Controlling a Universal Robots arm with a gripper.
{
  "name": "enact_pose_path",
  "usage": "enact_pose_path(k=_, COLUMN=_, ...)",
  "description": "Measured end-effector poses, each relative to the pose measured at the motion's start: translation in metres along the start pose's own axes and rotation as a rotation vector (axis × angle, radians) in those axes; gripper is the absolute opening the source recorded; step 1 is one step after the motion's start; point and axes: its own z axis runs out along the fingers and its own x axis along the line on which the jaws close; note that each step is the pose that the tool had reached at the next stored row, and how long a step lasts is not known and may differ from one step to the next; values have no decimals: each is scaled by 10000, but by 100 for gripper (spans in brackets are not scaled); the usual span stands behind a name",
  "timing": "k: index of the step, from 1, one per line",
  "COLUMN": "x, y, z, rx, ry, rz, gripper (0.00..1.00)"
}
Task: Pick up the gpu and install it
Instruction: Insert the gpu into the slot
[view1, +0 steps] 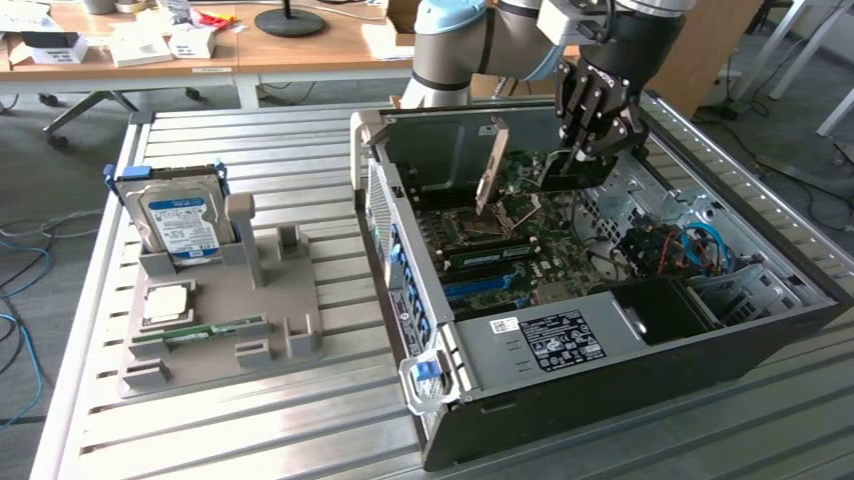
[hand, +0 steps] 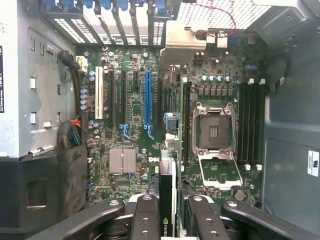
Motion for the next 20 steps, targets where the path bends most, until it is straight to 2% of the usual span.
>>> enact_pose_path(k=14, x=47, y=-3, z=135, rx=0, ry=-3, rz=0, gripper=27)
enact_pose_path(k=20, x=47, y=-4, z=141, rx=-1, ry=-2, rz=0, gripper=27)
